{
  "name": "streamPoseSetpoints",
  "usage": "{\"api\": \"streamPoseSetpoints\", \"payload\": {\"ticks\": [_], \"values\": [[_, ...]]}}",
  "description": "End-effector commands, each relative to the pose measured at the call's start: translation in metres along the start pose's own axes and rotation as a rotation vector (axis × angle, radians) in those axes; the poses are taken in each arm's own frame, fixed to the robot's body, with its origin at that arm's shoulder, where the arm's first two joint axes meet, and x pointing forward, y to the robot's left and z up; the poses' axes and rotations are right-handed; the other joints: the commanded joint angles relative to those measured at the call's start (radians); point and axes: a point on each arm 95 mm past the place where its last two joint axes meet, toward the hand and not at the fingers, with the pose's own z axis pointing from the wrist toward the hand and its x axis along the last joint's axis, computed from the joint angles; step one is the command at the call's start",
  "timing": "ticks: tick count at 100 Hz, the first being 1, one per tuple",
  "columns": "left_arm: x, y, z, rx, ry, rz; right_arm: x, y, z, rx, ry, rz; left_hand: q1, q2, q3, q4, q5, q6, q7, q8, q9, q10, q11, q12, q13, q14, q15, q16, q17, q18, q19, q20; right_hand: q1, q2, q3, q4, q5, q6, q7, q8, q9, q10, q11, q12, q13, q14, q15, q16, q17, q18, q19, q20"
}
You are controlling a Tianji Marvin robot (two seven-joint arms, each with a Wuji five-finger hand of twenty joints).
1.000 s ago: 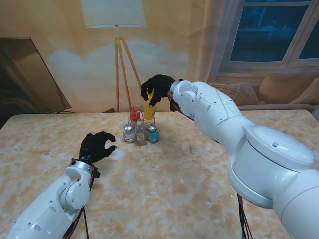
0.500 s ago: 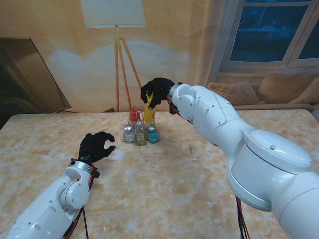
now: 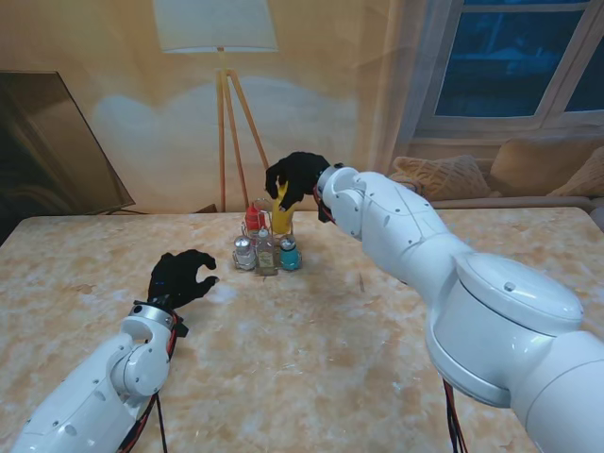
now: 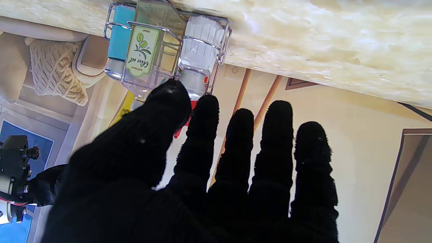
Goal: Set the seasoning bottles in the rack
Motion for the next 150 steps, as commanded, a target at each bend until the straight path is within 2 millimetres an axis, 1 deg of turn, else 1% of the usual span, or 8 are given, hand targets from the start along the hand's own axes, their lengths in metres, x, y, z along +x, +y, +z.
{"api": "streamPoseSetpoints", "payload": {"ticks": [1,114,136,150], "values": [[0.000,0.001,0.001,-0.009,-0.001,-0.001,0.008,-0.008,0.002,0.020,0.012,-0.002,0.016,-0.011,0.009,-0.024,-0.009,-0.009,0.019,0.000,-0.019,-0.001,0.010,0.003,-0.012,-0.004,0.004,0.001,-0.003,-0.012,0.005,0.007,0.146,0.112,0.098,0.061,0.001,0.019,0.117,0.018,0.089,-0.117,0.187,0.046,0.011,-0.133,-0.010,-0.004,-0.003,-0.030,-0.008,0.018],[-0.004,0.001,0.003,0.000,-0.012,-0.001,0.017,-0.026,0.002,0.064,0.009,-0.047,0.017,-0.019,0.014,-0.027,-0.010,-0.011,0.032,-0.005,-0.016,-0.004,0.015,0.004,-0.008,-0.008,0.006,0.002,0.001,-0.017,0.006,0.005,0.151,0.132,0.089,0.064,-0.021,0.019,0.137,0.007,0.063,-0.115,0.218,0.022,0.003,-0.134,-0.018,-0.005,-0.009,-0.029,-0.016,0.011],[-0.005,0.001,0.003,0.002,-0.014,-0.003,0.018,-0.029,0.002,0.089,0.008,-0.058,0.016,-0.018,0.014,-0.027,-0.011,-0.011,0.032,-0.005,-0.017,-0.005,0.016,0.005,-0.008,-0.010,0.005,0.002,0.001,-0.017,0.005,0.005,0.149,0.139,0.087,0.064,-0.027,0.020,0.137,0.004,0.058,-0.111,0.220,0.018,0.000,-0.130,-0.020,-0.005,-0.012,-0.026,-0.018,0.010],[-0.006,0.001,0.003,0.002,-0.015,-0.003,0.018,-0.031,0.002,0.106,0.001,-0.058,0.016,-0.018,0.015,-0.027,-0.010,-0.010,0.033,-0.006,-0.016,-0.006,0.015,0.005,-0.008,-0.009,0.005,0.002,0.001,-0.017,0.005,0.004,0.143,0.144,0.082,0.064,-0.045,0.032,0.130,-0.005,0.047,-0.101,0.214,0.010,-0.010,-0.127,-0.027,-0.010,-0.019,-0.021,-0.022,0.009]]}}
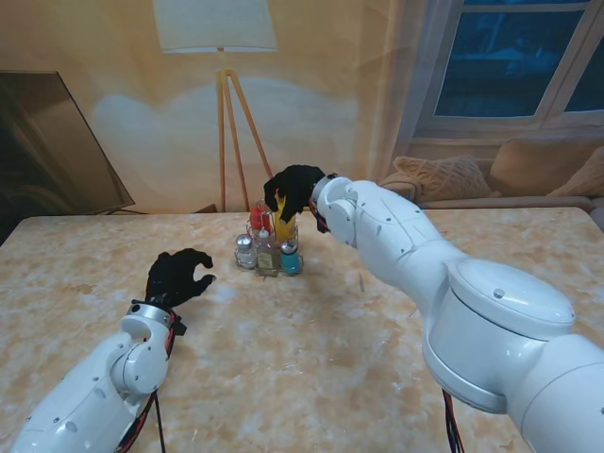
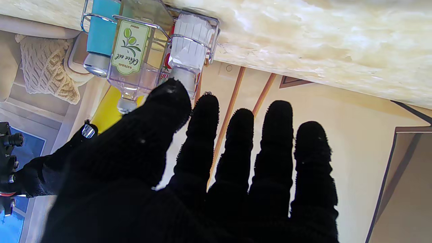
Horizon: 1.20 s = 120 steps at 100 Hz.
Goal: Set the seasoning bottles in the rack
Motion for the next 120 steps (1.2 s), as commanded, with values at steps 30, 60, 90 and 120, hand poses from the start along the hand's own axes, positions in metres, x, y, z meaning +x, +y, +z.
{"api": "streamPoseSetpoints", "payload": {"ticks": [30,60,90,120], "values": [[-0.0004,0.0009,0.0009,-0.006,-0.004,-0.004,0.0104,-0.0150,0.0018,0.068,0.005,0.008,0.015,-0.017,0.014,-0.018,-0.011,-0.009,0.020,-0.006,-0.016,-0.004,0.014,0.005,-0.009,-0.008,0.005,0.002,-0.004,-0.012,0.007,0.006,0.098,0.136,0.090,0.059,-0.051,0.062,0.055,-0.009,0.053,-0.087,0.158,-0.006,-0.028,-0.118,-0.056,-0.032,-0.029,-0.008,-0.031,-0.001],[-0.0004,0.0015,0.0014,-0.010,-0.003,-0.005,0.0113,-0.0174,0.0019,0.075,0.000,0.016,0.015,-0.018,0.014,-0.019,-0.011,-0.011,0.021,-0.006,-0.015,-0.006,0.014,0.005,-0.007,-0.008,0.005,0.002,-0.005,-0.009,0.008,0.007,0.027,0.156,0.073,0.051,-0.125,0.133,0.021,-0.054,0.011,-0.056,0.141,-0.019,-0.044,-0.111,-0.090,-0.042,-0.038,-0.006,-0.045,-0.014],[0.0006,0.0023,0.0021,-0.013,-0.001,-0.008,0.0108,-0.0162,0.0020,0.083,0.004,-0.006,0.014,-0.019,0.016,-0.019,-0.010,-0.010,0.021,-0.006,-0.014,-0.006,0.014,0.005,-0.006,-0.008,0.005,0.002,-0.004,-0.009,0.008,0.008,-0.016,0.173,0.070,0.050,-0.152,0.176,-0.002,-0.056,-0.031,-0.039,0.157,-0.029,-0.055,-0.105,-0.109,-0.041,-0.047,0.001,-0.047,-0.019],[0.0013,0.0028,0.0020,-0.017,0.001,-0.010,0.0105,-0.0098,0.0027,0.089,0.022,-0.018,0.011,-0.020,0.018,-0.019,-0.011,-0.012,0.020,-0.006,-0.015,-0.007,0.014,0.005,-0.006,-0.009,0.004,0.002,-0.004,-0.006,0.008,0.009,-0.053,0.180,0.061,0.042,-0.155,0.179,-0.014,-0.052,-0.043,-0.039,0.167,-0.045,-0.051,-0.113,-0.109,-0.035,-0.047,0.004,-0.041,-0.018]]}}
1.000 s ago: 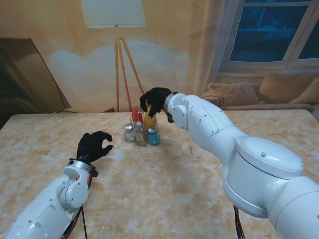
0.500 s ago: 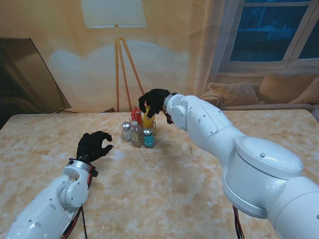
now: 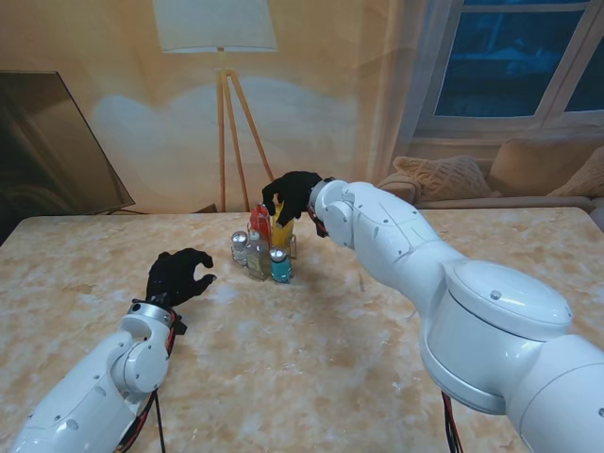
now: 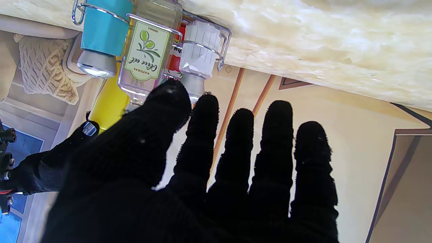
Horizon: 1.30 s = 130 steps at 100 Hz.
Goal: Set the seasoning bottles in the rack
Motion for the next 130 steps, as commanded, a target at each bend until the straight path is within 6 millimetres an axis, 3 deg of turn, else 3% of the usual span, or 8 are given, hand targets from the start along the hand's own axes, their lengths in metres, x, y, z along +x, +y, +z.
{"api": "streamPoseSetpoints", "payload": {"ticks": [1,39,66,73,81,130], "values": [[0.0020,0.0016,0.0000,-0.013,0.003,-0.006,0.0064,-0.0022,0.0018,0.030,0.020,-0.007,0.011,-0.020,0.018,-0.019,-0.011,-0.009,0.019,-0.006,-0.014,-0.006,0.012,0.005,-0.006,-0.009,0.004,0.002,-0.004,-0.006,0.008,0.010,-0.003,0.052,0.063,0.041,-0.019,0.092,-0.013,-0.011,0.018,-0.065,0.115,-0.012,-0.009,-0.096,-0.031,-0.013,-0.002,0.002,0.006,-0.007],[0.0019,0.0017,0.0002,-0.013,0.002,-0.007,0.0072,-0.0037,0.0021,0.063,0.025,-0.036,0.008,-0.021,0.022,-0.019,-0.011,-0.010,0.019,-0.005,-0.015,-0.006,0.012,0.005,-0.008,-0.008,0.004,0.003,-0.006,-0.006,0.007,0.011,-0.065,0.090,0.054,0.050,-0.034,0.141,-0.064,0.005,-0.024,-0.048,0.122,-0.035,-0.034,-0.086,-0.053,-0.025,-0.029,0.027,-0.003,-0.007],[0.0018,0.0013,0.0001,-0.012,0.002,-0.007,0.0077,-0.0090,0.0018,0.088,0.020,-0.031,0.007,-0.021,0.023,-0.020,-0.010,-0.010,0.019,-0.005,-0.016,-0.006,0.011,0.005,-0.007,-0.009,0.003,0.003,-0.005,-0.006,0.007,0.011,-0.122,0.161,0.031,0.100,-0.051,0.189,-0.164,0.044,-0.072,-0.021,0.104,-0.060,-0.092,-0.049,-0.071,-0.061,-0.075,0.065,-0.016,-0.003],[0.0018,0.0012,0.0002,-0.012,0.002,-0.006,0.0074,-0.0094,0.0018,0.093,0.017,-0.026,0.006,-0.021,0.023,-0.020,-0.010,-0.011,0.019,-0.005,-0.014,-0.006,0.012,0.005,-0.007,-0.009,0.003,0.003,-0.005,-0.006,0.007,0.011,-0.152,0.200,0.025,0.173,-0.065,0.217,-0.224,0.073,-0.095,-0.006,0.085,-0.069,-0.122,-0.026,-0.088,-0.080,-0.106,0.084,-0.012,0.001],[0.0018,0.0012,0.0002,-0.012,0.002,-0.007,0.0069,-0.0096,0.0018,0.101,0.014,-0.023,0.007,-0.022,0.024,-0.020,-0.011,-0.011,0.018,-0.005,-0.014,-0.006,0.012,0.005,-0.007,-0.008,0.003,0.003,-0.006,-0.006,0.007,0.011,-0.171,0.227,0.009,0.212,-0.077,0.234,-0.271,0.119,-0.127,0.015,0.063,-0.078,-0.159,0.004,-0.100,-0.094,-0.143,0.109,-0.003,0.003],[0.0016,0.0004,-0.0005,-0.007,0.004,-0.007,0.0038,-0.0062,0.0012,0.118,0.011,-0.011,0.002,-0.022,0.027,-0.020,-0.009,-0.010,0.018,-0.004,-0.015,-0.006,0.012,0.005,-0.009,-0.008,0.003,0.003,-0.007,-0.006,0.007,0.011,-0.206,0.266,-0.046,0.221,-0.122,0.268,-0.363,0.136,-0.201,0.063,0.010,-0.094,-0.246,0.063,-0.119,-0.117,-0.240,0.150,0.048,0.006]]}}
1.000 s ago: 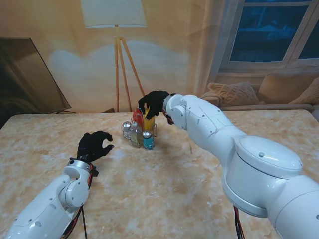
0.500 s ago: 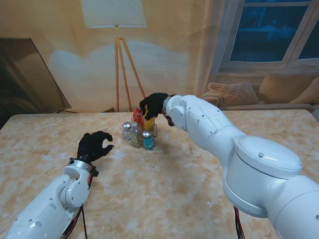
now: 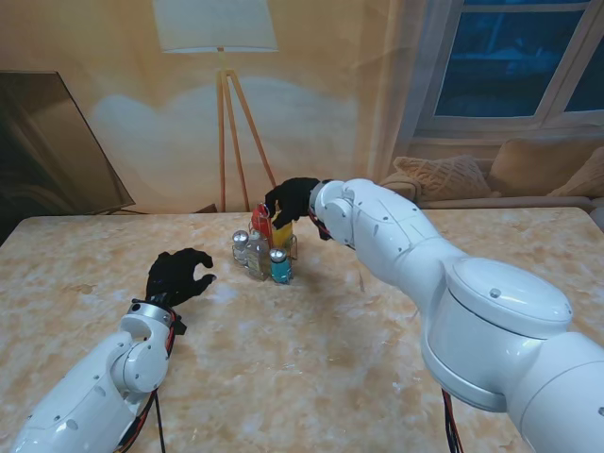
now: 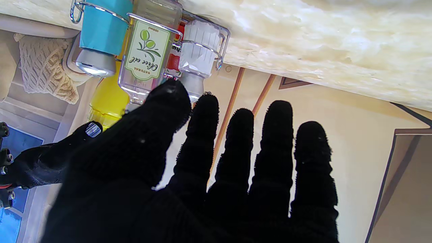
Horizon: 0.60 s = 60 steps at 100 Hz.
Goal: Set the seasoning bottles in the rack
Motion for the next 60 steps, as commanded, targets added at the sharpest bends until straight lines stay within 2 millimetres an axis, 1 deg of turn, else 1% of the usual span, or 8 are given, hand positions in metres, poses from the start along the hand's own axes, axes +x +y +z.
{"api": "streamPoseSetpoints", "payload": {"ticks": [1,29,53,60], "values": [[0.0020,0.0010,-0.0003,-0.009,0.003,-0.005,0.0040,-0.0013,0.0012,0.016,0.009,0.000,0.002,-0.021,0.027,-0.020,-0.010,-0.008,0.017,-0.004,-0.015,-0.006,0.012,0.005,-0.009,-0.007,0.003,0.003,-0.007,-0.006,0.007,0.011,-0.027,0.020,-0.017,0.032,-0.025,0.009,-0.016,0.012,-0.025,0.018,-0.015,-0.020,-0.014,0.016,-0.007,-0.024,-0.016,0.014,0.025,0.006],[0.0025,0.0011,-0.0002,-0.010,0.004,-0.007,0.0026,0.0014,0.0009,0.021,0.006,0.009,-0.001,-0.022,0.030,-0.020,-0.010,-0.008,0.016,-0.004,-0.016,-0.005,0.012,0.005,-0.008,-0.008,0.003,0.003,-0.006,-0.006,0.007,0.012,-0.036,0.036,-0.036,0.035,-0.031,0.021,-0.040,0.015,-0.036,0.030,-0.031,-0.025,-0.030,0.030,-0.017,-0.034,-0.033,0.023,0.028,0.001],[0.0028,0.0013,-0.0001,-0.011,0.005,-0.007,0.0009,0.0067,0.0003,-0.004,0.008,-0.002,0.000,-0.026,0.032,-0.021,-0.009,-0.010,0.017,-0.004,-0.015,-0.005,0.012,0.005,-0.007,-0.009,0.003,0.003,-0.005,-0.006,0.007,0.012,-0.020,0.038,-0.038,0.039,-0.008,0.021,-0.040,0.026,-0.023,0.028,-0.022,-0.020,-0.022,0.022,-0.011,-0.036,-0.026,0.016,0.036,-0.002],[0.0030,0.0015,0.0000,-0.013,0.006,-0.008,0.0000,0.0072,0.0002,-0.004,0.002,-0.003,-0.002,-0.025,0.033,-0.021,-0.010,-0.010,0.017,-0.004,-0.014,-0.006,0.012,0.005,-0.007,-0.008,0.004,0.003,-0.005,-0.006,0.008,0.012,-0.014,0.058,-0.042,0.039,0.009,0.018,-0.029,0.035,-0.011,0.025,-0.016,-0.018,-0.016,0.020,-0.006,-0.035,-0.021,0.015,0.038,-0.004]]}}
